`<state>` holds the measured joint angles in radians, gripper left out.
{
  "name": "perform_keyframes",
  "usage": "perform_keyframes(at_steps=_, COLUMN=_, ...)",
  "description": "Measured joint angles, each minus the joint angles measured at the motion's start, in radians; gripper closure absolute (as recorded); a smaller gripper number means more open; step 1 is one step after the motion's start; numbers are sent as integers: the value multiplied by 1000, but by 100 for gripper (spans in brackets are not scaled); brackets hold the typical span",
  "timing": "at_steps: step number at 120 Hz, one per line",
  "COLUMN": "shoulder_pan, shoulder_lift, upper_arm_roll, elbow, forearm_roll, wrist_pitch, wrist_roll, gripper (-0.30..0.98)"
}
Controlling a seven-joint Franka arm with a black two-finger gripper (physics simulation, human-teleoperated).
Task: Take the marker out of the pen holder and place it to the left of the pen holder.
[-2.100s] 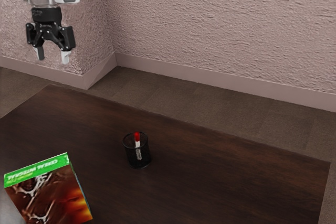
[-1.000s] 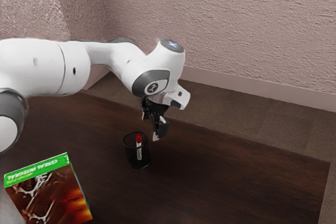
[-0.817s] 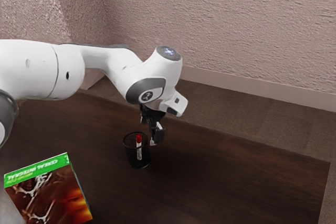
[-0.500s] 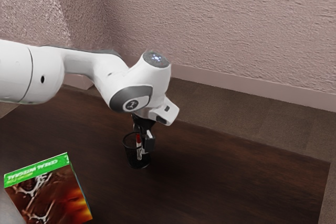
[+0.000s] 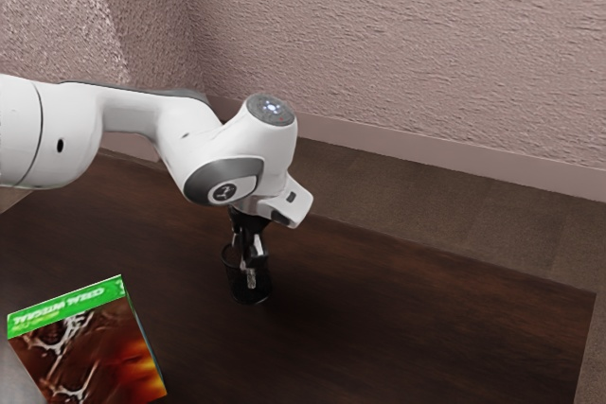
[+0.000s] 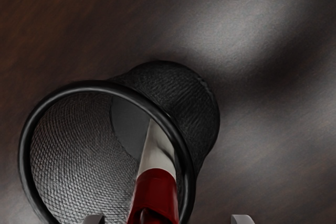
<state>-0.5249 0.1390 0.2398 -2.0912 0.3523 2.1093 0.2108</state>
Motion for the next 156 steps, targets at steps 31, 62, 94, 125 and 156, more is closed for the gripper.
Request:
perform_keyframes(at_steps=31, shoulder_pan=0, shoulder_lift=21, upper_arm_roll=13, elbow=8, forearm_roll=24, wrist_pitch=38, wrist_roll=-10, gripper=47)
perform_keyframes(at_steps=62, shoulder_pan=0, shoulder_lift=26, upper_arm_roll=16, elbow=9, forearm_roll=29, wrist_pitch=59, wrist_roll=-21, gripper=66)
perform_keyframes(at_steps=94, shoulder_pan=2, shoulder_lift=-16, upper_arm_roll=27, elbow=8, forearm_roll=41, wrist_pitch=56, wrist_roll=-49, gripper=75)
perform_keyframes(at_steps=125, shoulder_pan=22, shoulder_lift=-255, upper_arm_roll=34, elbow=6, forearm_roll=-4, wrist_pitch=-65, wrist_roll=-114, gripper=77)
perform_keyframes(at_steps=156, shoulder_pan=241, shoulder_lift=-304, upper_arm_roll=41, elbow=19, forearm_roll=-37, wrist_pitch=-294, wrist_roll=-160, gripper=78)
